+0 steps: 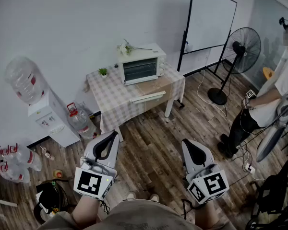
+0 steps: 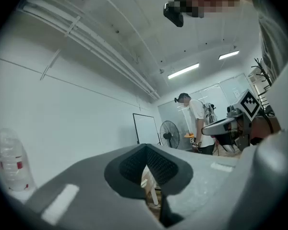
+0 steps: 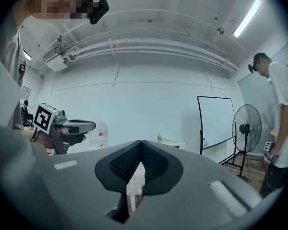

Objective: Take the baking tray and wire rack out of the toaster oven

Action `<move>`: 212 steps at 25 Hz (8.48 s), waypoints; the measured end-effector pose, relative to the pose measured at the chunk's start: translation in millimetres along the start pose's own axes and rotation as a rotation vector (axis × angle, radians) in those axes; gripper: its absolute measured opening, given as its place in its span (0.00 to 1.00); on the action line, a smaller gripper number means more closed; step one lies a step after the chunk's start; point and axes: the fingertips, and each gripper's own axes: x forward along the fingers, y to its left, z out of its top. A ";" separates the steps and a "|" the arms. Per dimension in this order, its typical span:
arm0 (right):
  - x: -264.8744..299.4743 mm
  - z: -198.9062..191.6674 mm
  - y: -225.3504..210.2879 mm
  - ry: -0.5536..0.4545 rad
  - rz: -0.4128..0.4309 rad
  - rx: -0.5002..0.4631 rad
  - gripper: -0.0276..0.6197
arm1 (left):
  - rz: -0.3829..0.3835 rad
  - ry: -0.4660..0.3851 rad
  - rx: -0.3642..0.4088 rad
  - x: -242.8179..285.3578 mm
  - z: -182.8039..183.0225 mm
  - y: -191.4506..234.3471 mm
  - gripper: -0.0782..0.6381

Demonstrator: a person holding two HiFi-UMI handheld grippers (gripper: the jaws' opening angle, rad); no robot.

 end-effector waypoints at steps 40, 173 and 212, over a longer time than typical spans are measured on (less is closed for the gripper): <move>54.5 -47.8 -122.3 -0.063 -0.007 0.415 0.32 | 0.068 -0.076 -0.241 110.3 -47.5 4.0 0.28; 707.8 -306.7 -365.9 0.105 0.046 1.495 0.17 | 0.313 -0.348 -1.707 585.0 -443.4 313.4 0.20; 566.1 -313.8 -325.5 0.369 0.031 1.568 0.15 | 0.290 -0.193 -1.798 480.9 -406.2 201.1 0.19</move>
